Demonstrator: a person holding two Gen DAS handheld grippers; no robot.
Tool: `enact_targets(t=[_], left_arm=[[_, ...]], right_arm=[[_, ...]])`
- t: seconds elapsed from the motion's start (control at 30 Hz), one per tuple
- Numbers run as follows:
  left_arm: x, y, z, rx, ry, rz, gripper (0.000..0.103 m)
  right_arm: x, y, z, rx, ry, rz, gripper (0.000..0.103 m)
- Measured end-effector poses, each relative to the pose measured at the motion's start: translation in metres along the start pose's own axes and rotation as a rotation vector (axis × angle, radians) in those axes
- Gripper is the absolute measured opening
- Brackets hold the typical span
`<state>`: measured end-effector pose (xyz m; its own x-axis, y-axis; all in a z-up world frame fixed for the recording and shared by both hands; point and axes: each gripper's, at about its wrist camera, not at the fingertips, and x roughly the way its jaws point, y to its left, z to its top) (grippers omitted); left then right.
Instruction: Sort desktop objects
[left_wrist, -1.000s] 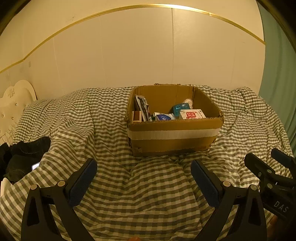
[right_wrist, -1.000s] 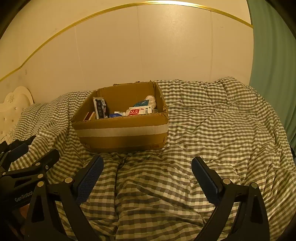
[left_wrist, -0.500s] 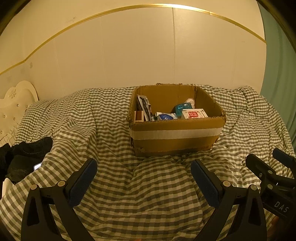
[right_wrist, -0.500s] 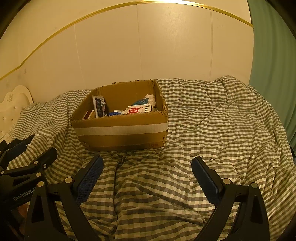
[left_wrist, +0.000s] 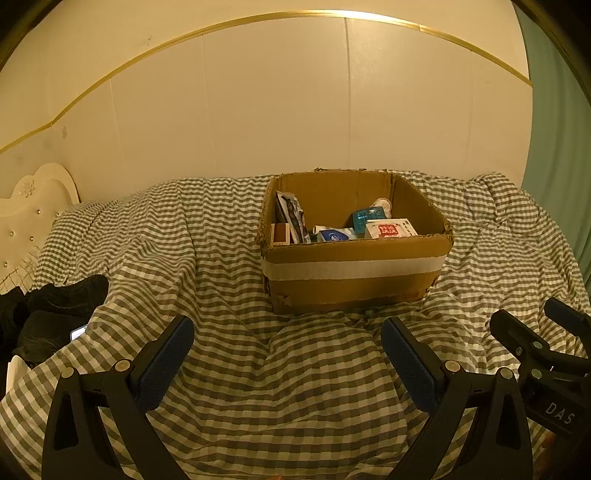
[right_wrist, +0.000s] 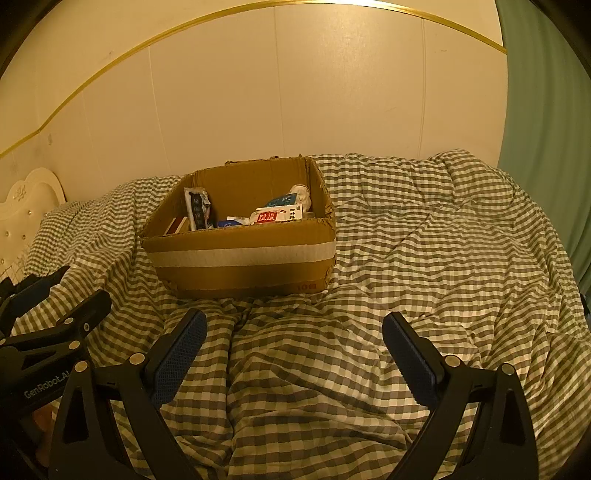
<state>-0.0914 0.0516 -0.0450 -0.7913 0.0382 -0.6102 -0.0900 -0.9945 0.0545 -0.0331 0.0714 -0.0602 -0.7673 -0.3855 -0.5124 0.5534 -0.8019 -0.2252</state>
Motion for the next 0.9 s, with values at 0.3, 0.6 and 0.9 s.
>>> enact_targets(t=[0.3,0.6,0.9], left_arm=[[-0.0001,-0.0007,0.0003,-0.004,0.008,0.002,0.103],[0.0011,0.0012,-0.0014,-0.001,0.011,-0.004,0.103],[0.0005,0.0000,-0.0013,0.005,0.011,-0.005,0.103]], right_arm=[[0.0007,-0.0003,0.0002,-0.001,0.002,-0.002,0.096],[0.0020,-0.0009,0.0013,-0.004,0.003,-0.005,0.096],[0.0017,-0.0008,0.0016,-0.005,0.004,-0.005,0.096]])
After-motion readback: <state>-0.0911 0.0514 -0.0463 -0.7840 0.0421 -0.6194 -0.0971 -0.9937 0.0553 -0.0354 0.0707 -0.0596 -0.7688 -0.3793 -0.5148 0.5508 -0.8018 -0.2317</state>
